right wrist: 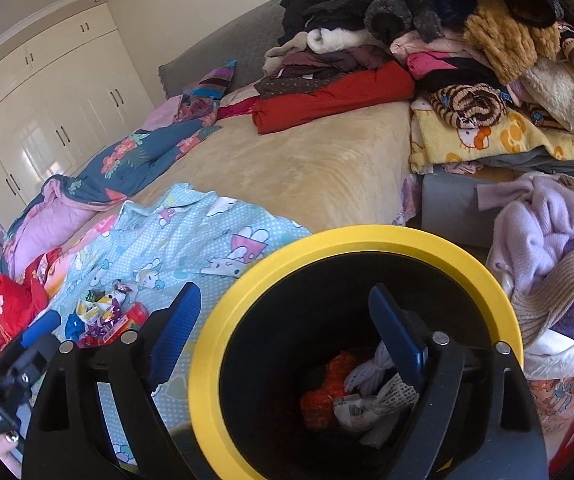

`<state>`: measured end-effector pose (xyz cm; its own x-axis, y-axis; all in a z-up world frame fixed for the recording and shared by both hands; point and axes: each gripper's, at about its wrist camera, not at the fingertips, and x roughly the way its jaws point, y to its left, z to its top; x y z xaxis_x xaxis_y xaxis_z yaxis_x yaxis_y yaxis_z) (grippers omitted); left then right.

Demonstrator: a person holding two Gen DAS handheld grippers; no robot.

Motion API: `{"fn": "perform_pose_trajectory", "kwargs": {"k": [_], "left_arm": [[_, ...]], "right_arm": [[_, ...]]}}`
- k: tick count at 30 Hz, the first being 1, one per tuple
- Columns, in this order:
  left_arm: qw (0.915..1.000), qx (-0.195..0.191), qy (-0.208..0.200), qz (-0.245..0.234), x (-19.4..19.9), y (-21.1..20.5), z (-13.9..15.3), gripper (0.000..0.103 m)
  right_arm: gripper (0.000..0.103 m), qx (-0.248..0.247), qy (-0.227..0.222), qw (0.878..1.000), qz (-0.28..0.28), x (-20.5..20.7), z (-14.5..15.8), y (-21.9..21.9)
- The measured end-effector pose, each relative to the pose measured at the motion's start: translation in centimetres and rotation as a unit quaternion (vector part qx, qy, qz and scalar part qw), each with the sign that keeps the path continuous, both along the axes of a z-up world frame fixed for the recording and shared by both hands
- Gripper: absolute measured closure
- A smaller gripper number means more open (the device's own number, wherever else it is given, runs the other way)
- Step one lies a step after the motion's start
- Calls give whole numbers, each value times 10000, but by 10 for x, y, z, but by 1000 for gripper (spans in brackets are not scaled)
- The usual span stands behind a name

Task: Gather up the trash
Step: 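Move the left tool back from the bin to the candy wrappers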

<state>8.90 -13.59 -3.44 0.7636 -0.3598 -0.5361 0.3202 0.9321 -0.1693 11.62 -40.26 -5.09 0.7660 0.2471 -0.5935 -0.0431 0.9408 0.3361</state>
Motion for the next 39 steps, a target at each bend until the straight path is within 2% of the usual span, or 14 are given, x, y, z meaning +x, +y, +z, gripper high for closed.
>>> {"fn": "perform_pose_trajectory", "kwargs": {"k": [17, 24, 39], "left_arm": [[9978, -200, -222, 589, 8, 51, 13, 11], [9940, -298, -271, 1015, 14, 83, 19, 11], [9862, -525, -215, 1553, 22, 138, 17, 11]], "right_arm": [[18, -164, -122, 9992, 351, -2, 7, 52], [18, -197, -174, 9975, 663, -2, 10, 83], [16, -350, -128, 9928, 1142, 4, 8, 141]]}}
